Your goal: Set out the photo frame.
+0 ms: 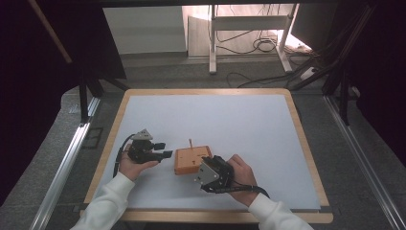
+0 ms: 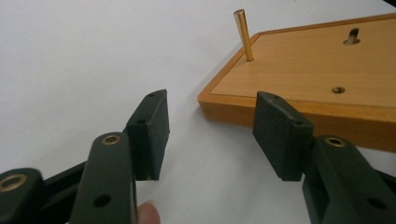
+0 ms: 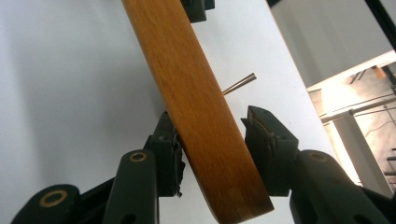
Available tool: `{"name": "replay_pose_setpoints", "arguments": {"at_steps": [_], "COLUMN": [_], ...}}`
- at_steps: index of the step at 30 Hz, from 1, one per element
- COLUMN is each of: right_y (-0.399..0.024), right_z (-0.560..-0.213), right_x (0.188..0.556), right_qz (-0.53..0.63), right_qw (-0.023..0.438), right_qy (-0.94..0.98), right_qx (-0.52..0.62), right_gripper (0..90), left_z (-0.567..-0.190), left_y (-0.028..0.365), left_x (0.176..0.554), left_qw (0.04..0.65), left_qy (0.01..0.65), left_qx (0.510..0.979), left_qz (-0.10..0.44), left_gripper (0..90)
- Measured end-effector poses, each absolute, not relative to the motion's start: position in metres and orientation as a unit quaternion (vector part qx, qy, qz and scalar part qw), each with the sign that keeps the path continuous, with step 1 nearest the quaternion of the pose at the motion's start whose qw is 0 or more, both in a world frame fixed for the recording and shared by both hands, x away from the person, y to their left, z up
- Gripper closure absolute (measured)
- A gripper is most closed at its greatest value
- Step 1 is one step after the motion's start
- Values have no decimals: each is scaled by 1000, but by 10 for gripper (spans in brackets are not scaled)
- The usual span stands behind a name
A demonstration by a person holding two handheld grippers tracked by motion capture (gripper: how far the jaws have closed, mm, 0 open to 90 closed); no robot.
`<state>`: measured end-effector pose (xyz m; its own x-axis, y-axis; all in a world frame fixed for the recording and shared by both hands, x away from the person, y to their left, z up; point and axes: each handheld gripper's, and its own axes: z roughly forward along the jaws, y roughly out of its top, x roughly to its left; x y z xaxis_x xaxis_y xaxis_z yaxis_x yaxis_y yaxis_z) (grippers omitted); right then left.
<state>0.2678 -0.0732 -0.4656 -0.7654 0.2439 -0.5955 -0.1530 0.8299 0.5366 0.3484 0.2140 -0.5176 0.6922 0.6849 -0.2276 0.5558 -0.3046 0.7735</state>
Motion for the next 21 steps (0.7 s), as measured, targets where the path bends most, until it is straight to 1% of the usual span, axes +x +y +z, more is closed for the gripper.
{"name": "replay_pose_setpoints", "arguments": {"at_steps": [9,12,21], "right_y": [-68,-66,-60], "right_z": [-454,-451,-439], "right_x": [278,281,295], "right_qz": [280,276,275], "right_qw": [327,331,318], "right_qy": [903,902,907], "right_qx": [12,4,-7], "right_gripper": [617,640,674], "left_z": [-515,-515,-517], "left_y": [214,215,216], "left_x": [344,344,345], "left_qw": [441,441,437], "left_qy": [380,381,384], "left_qx": [809,808,808], "left_qz": [87,87,90], "left_gripper": [436,434,434]}}
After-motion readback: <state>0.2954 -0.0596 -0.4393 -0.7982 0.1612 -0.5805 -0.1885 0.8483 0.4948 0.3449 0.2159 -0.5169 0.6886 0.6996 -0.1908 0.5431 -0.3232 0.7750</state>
